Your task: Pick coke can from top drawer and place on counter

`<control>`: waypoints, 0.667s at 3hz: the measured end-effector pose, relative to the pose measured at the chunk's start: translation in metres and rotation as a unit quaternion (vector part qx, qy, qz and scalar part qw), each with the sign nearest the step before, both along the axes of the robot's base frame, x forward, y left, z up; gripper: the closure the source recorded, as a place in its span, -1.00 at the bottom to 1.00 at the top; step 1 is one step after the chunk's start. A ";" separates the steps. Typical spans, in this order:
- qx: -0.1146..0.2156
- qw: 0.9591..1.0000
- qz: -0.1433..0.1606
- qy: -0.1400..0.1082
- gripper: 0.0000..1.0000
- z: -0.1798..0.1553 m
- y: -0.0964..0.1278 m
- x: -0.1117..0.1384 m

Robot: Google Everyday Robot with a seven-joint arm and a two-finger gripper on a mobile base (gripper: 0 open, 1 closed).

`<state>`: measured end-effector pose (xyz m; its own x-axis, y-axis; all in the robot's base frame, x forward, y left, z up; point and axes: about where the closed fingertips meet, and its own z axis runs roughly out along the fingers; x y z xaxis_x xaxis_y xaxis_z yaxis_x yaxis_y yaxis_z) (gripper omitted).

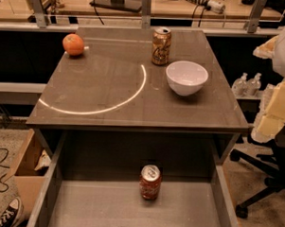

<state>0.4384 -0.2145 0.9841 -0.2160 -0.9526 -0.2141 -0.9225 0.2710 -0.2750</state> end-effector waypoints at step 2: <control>0.039 0.999 0.000 -0.006 -1.00 -0.011 -0.002 -0.006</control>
Offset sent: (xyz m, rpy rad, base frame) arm -0.0327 -0.0166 -0.0556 0.4310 -0.0501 0.0051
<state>0.4324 -0.2166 0.9731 -0.2121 -0.9330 -0.2908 -0.9193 0.2914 -0.2644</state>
